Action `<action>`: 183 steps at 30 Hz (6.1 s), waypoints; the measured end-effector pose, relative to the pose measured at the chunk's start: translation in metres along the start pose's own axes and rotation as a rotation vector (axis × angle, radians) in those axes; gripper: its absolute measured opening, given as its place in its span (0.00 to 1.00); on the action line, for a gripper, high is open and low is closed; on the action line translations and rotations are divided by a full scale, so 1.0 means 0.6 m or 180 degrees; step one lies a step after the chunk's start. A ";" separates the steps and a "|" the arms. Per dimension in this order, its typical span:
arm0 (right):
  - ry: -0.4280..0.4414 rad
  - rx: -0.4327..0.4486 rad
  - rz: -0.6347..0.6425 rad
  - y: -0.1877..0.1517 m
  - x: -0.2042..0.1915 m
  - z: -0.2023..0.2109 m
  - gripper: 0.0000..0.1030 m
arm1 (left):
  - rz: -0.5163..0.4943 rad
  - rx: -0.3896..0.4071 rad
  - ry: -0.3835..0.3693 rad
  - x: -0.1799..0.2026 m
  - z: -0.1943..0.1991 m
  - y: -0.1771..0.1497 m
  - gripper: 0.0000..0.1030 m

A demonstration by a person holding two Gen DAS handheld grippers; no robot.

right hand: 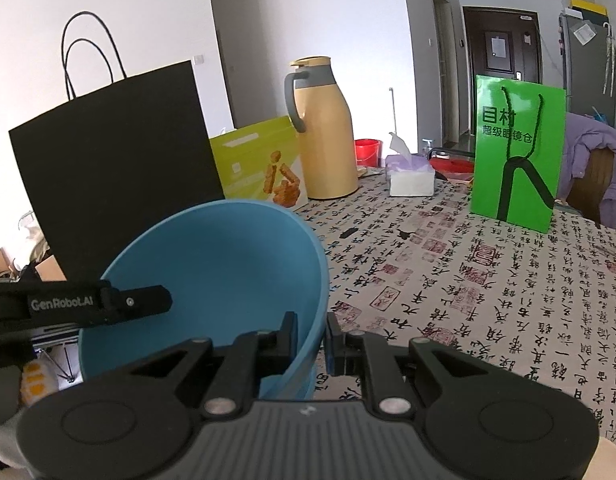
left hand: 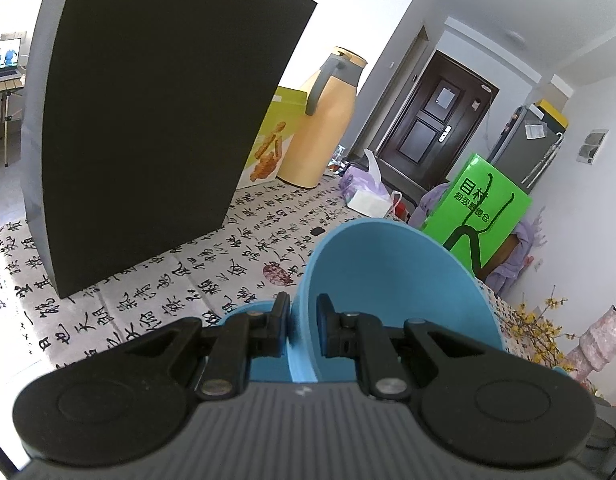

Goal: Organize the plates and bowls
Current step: 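Lower the left bowl into the placed blue bowl while the right lowers its bowl, then open both grippers to release the blue bowls, then move both open grippers back toward the vase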

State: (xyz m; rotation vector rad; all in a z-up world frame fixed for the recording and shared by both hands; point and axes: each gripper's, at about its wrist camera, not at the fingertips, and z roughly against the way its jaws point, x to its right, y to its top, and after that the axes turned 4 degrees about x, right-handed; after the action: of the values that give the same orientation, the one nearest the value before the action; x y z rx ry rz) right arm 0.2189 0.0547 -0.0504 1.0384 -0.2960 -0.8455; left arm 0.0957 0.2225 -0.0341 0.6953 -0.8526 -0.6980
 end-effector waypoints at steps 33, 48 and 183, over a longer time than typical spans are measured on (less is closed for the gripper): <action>0.0012 -0.0442 0.0158 -0.035 -0.028 -0.076 0.13 | 0.0010 -0.0357 0.0152 -0.068 -0.058 -0.032 0.13; -0.0030 -0.0423 0.0273 -0.038 -0.029 -0.088 0.19 | -0.0119 -0.0298 0.0227 -0.067 -0.068 -0.039 0.13; -0.0745 0.1102 -0.0422 0.020 0.487 0.275 1.00 | -0.0751 0.0384 -0.0442 0.320 -0.024 -0.152 1.00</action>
State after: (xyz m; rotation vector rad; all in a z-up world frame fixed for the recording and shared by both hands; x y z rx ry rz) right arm 0.3204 -0.2622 -0.0049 1.2919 -0.5922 -1.0622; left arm 0.1750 0.0250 -0.0304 0.8726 -0.9549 -0.9200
